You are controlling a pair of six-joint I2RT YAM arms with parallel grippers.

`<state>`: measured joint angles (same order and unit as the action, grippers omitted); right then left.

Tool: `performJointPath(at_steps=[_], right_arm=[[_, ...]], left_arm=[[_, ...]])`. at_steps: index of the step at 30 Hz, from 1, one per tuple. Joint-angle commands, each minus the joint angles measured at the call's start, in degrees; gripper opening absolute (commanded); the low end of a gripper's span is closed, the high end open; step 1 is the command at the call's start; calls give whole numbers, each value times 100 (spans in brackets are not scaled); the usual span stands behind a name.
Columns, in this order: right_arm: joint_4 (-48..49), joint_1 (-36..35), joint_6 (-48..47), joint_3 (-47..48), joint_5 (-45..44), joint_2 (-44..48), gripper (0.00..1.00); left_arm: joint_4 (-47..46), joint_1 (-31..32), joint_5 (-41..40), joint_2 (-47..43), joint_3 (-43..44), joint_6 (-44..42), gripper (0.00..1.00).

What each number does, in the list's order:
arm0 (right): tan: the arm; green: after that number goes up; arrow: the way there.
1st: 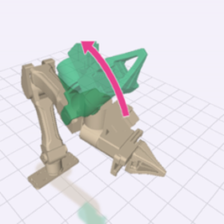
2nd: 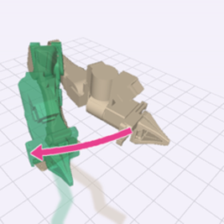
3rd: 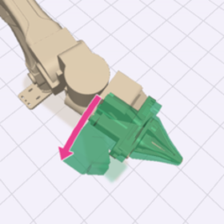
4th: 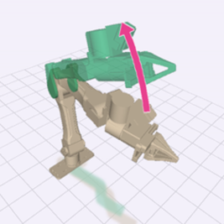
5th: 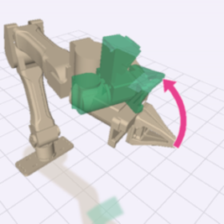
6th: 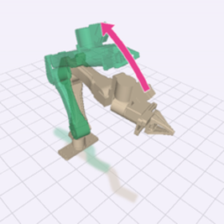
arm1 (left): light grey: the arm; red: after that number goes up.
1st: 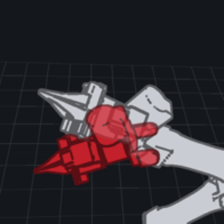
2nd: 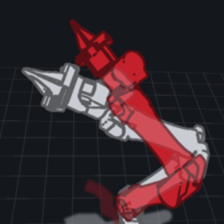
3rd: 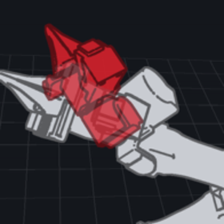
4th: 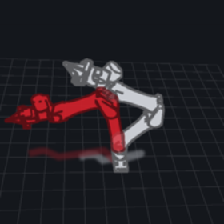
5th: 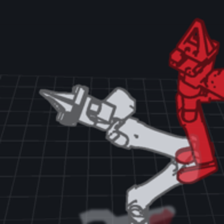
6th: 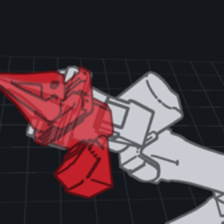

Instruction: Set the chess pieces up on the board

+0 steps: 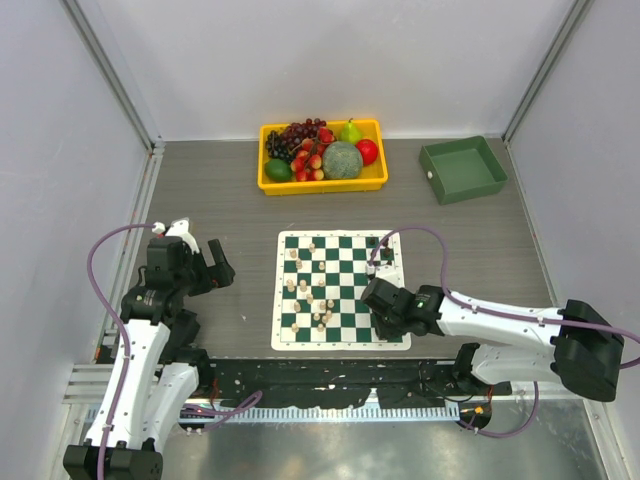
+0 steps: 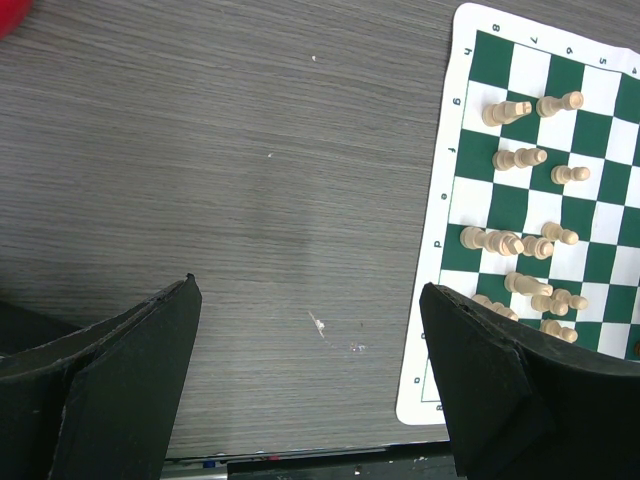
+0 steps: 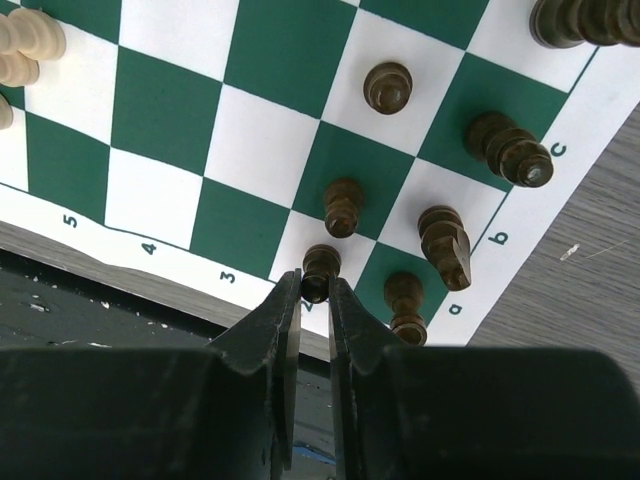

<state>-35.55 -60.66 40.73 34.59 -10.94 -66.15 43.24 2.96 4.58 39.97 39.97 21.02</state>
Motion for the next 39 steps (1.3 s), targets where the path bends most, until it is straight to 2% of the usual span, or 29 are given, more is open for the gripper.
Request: performJointPath(at_steps=[1, 5, 6, 8, 12, 18, 27, 28, 29, 31, 33, 39], right_arm=[[224, -33, 93, 136, -13, -91, 15], [198, -33, 75, 118, 13, -100, 22], [180, -33, 58, 118, 4, -91, 28], [163, -42, 23, 162, 13, -30, 33], [92, -33, -47, 390, 48, 338, 41], [-31, -33, -249, 926, -223, 998, 57], [-285, 11, -575, 1524, -1735, 1412, 98], [-312, 46, -645, 1638, -1945, 1394, 99], [-373, 55, -654, 1682, -2025, 1342, 96], [-443, 90, -680, 1840, -2298, 1272, 96], [-453, 142, -707, 1946, -2456, 1254, 96], [-383, 221, -575, 2017, -2721, 1464, 96]], left_arm=[[-44, -15, 43, -24, 126, 34, 99], [-44, -24, 52, -15, 126, 34, 100], [-44, -24, 61, -24, 126, 34, 99], [-44, -15, 61, -24, 134, 34, 100], [-62, -15, 69, -76, 134, 26, 99], [-88, -24, 201, -85, 117, -27, 100], [-395, -15, 789, -50, 266, 245, 100], [-457, -24, 860, -59, 344, 254, 99], [-492, -15, 843, -50, 406, 289, 100], [-492, -24, 170, -59, 530, 665, 100], [-938, -15, 166, -208, 486, 536, 100], [-1002, -24, 244, -86, 899, 606, 100]])
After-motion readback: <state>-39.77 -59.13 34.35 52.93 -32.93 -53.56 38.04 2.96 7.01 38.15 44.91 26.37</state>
